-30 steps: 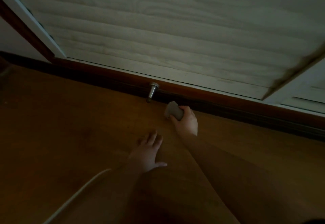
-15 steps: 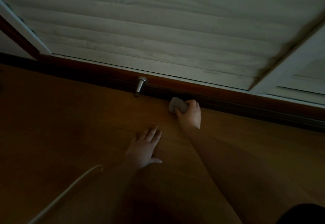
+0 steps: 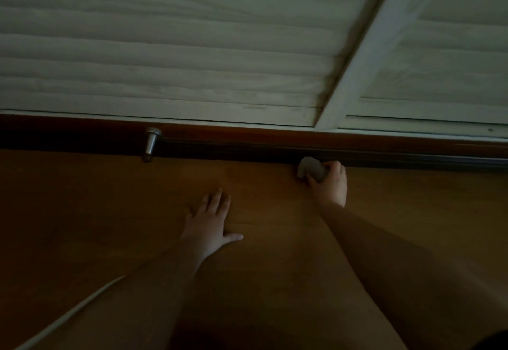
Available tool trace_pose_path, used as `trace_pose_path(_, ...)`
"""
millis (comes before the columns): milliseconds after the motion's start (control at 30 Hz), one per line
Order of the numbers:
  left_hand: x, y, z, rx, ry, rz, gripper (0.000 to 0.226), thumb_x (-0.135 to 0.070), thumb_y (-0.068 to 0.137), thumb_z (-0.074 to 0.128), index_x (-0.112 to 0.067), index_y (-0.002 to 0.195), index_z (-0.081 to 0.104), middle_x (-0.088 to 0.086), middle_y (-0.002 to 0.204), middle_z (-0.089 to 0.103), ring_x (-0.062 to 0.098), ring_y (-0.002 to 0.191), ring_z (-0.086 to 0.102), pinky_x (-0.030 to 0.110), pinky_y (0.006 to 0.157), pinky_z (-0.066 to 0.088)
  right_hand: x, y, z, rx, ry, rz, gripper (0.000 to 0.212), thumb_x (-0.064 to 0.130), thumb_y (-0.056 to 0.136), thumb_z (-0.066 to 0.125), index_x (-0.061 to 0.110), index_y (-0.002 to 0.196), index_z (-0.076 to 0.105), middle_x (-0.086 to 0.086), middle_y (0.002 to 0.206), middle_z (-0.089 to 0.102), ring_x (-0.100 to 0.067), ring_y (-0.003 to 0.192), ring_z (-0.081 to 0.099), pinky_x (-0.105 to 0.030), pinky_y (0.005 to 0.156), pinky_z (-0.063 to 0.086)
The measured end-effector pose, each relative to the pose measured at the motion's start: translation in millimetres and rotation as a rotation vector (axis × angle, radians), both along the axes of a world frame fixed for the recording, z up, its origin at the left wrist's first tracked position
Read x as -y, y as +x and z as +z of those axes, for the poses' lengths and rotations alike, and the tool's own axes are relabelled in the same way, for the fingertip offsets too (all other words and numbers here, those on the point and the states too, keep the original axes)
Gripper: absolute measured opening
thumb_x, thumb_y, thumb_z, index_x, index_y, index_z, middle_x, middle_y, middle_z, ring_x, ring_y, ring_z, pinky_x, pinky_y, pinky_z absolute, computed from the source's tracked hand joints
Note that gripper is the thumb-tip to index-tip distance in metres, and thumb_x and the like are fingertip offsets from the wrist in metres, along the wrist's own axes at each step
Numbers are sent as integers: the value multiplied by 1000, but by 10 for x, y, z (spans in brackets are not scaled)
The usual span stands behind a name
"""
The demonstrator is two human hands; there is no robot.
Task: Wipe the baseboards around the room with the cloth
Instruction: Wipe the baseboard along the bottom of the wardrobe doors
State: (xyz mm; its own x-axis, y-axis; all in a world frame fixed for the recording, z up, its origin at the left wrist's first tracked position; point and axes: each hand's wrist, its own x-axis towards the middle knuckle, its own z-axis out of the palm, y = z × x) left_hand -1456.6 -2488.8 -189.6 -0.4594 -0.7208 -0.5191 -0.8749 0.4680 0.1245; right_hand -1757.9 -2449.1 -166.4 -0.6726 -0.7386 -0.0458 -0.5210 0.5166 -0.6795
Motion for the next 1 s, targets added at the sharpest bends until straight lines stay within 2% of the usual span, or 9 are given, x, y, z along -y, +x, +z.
trace_pose_path(67,26,-144,23,27,11,7,114,-85,77,46,-28,156,-13,-1,162,-26,32,150,-15,67,115,11,-100,-235,52,-7,38,-64,51,17,80,78,14,122,50,-7,126,50,-25,120,50,-38,102,44)
trace_pose_path(167,77,-272,82,56,5,-20,116,-82,77,50,-24,156,-13,5,162,-24,34,150,-15,65,116,13,-231,-425,88,0,41,-115,54,23,79,79,16,123,48,-4,123,50,-23,114,53,-33,95,44)
trace_pose_path(400,165,-356,219,110,67,-78,117,-74,81,58,-19,156,-14,11,162,-24,37,150,-14,59,118,16,-100,123,71,-13,-61,146,52,33,79,78,22,121,48,13,112,44,-7,103,50,-24,83,45)
trace_pose_path(533,168,-169,207,44,19,-134,110,-70,85,55,-21,157,-11,4,164,-19,30,152,-7,53,120,15,232,664,122,-35,-130,334,52,32,79,78,20,122,51,5,116,51,-6,101,49,-21,81,42)
trace_pose_path(733,123,305,142,11,-31,-100,105,-72,86,50,-23,157,-9,-4,164,-19,24,152,-7,51,121,13,629,1414,173,-20,-204,473,51,28,82,76,15,127,53,-5,119,54,-16,105,54,-24,81,46)
trace_pose_path(900,89,517,129,-4,-20,-97,101,-70,87,52,-26,158,-7,-6,163,-22,23,152,-9,52,120,12,845,1834,146,15,-197,509,46,27,86,72,17,126,53,-6,118,52,-19,102,55,-27,81,49)
trace_pose_path(1000,68,532,129,5,-13,-94,100,-68,88,52,-27,158,-8,-6,163,-23,24,152,-8,53,120,10,943,1928,115,42,-179,491,43,27,86,71,17,124,54,-5,117,52,-20,102,54,-24,79,43)
